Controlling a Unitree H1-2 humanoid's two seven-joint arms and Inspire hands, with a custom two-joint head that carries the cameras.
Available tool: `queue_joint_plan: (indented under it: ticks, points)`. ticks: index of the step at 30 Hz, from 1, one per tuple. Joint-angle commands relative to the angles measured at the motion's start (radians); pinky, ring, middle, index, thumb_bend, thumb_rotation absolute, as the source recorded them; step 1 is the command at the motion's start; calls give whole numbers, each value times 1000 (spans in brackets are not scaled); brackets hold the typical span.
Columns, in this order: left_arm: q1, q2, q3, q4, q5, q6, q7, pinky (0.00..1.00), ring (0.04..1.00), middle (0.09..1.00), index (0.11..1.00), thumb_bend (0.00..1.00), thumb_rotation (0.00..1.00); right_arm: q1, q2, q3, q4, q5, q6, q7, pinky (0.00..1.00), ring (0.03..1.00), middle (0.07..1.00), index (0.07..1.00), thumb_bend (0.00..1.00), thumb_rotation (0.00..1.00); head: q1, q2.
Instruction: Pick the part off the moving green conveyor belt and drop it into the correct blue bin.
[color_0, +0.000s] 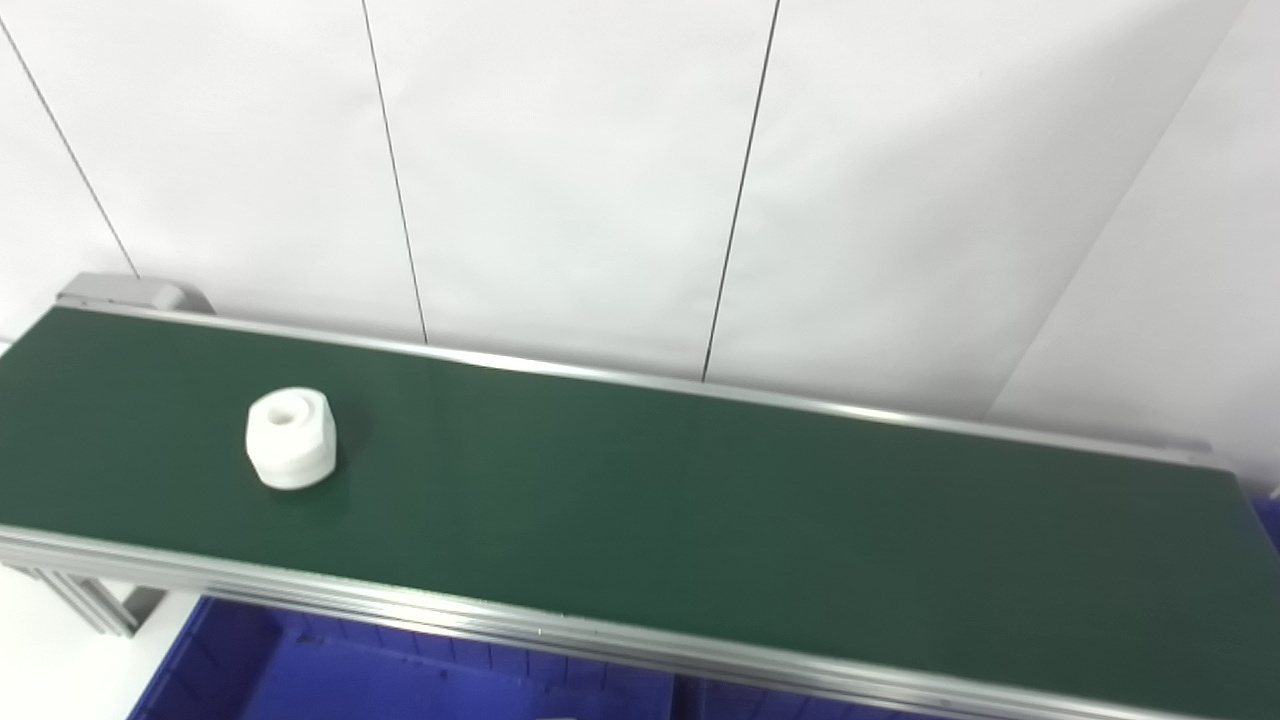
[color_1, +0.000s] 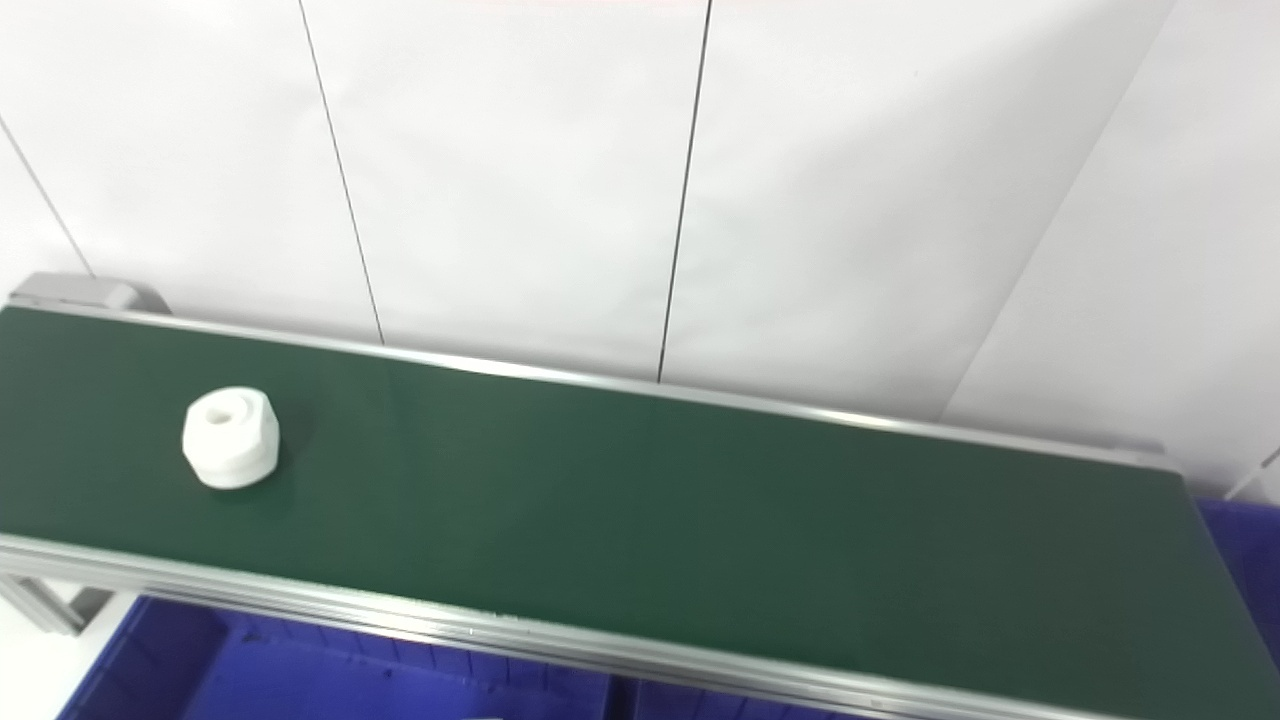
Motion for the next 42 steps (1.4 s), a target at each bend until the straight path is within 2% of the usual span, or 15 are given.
queue_joint_plan:
  ticks: [1,5,9,13,16,20,23,25,29,33,37,39,42]
  points:
    - [-19,12,-9,-16,12,-28,37,602,711,781,765,839,125,-7,2,-5,-14,14,-48,-4,814,877,894,976,786,30,1,1]
    - [-21,23,-19,-23,16,-28,64,585,701,777,755,842,143,-17,6,-3,5,17,-60,-9,810,888,900,977,791,28,7,-5]
    - [-25,47,-43,-53,22,-28,128,580,690,765,744,839,150,-26,20,6,19,-13,-59,-27,783,878,896,975,795,19,-10,-13]
    - [-1,82,-38,-154,-6,-28,116,586,688,754,732,849,182,-30,34,13,29,-32,-76,-43,748,853,878,959,800,16,-17,-11]
    - [1,108,-37,-221,18,-28,145,580,673,734,712,866,185,-35,40,20,38,-35,-89,-48,753,848,876,957,794,20,-21,-11]
    - [-8,162,0,-342,84,-28,223,590,659,707,699,867,189,-42,44,28,41,-57,-100,-63,727,835,870,956,790,17,-29,-7]
    - [-20,200,37,-403,113,-28,236,597,670,730,714,847,191,-45,48,27,42,-56,-93,-63,735,838,868,955,792,25,-27,-8]
    - [-20,212,98,-442,143,-28,235,589,672,737,716,860,211,-46,50,26,38,-58,-81,-60,733,836,866,956,792,29,-26,-7]
    - [-37,224,186,-502,105,-27,142,593,697,766,734,859,208,-52,52,22,36,-58,-74,-58,729,831,863,952,796,27,-23,3]
    - [-70,212,274,-522,65,-27,48,635,745,814,779,838,192,-71,41,20,63,-48,-108,-63,742,845,871,956,791,20,-23,8]
    - [-104,194,390,-516,63,-27,-86,700,806,862,825,832,246,-81,40,16,67,-53,-101,-66,745,847,870,952,792,32,-13,17]
    - [-117,177,447,-506,67,-26,-151,739,836,878,848,836,309,-84,43,14,70,-59,-100,-72,732,834,861,945,803,32,-8,18]
    - [-146,159,527,-507,53,11,-261,775,875,911,877,835,343,-87,44,12,69,-58,-96,-70,719,830,863,946,806,25,-5,24]
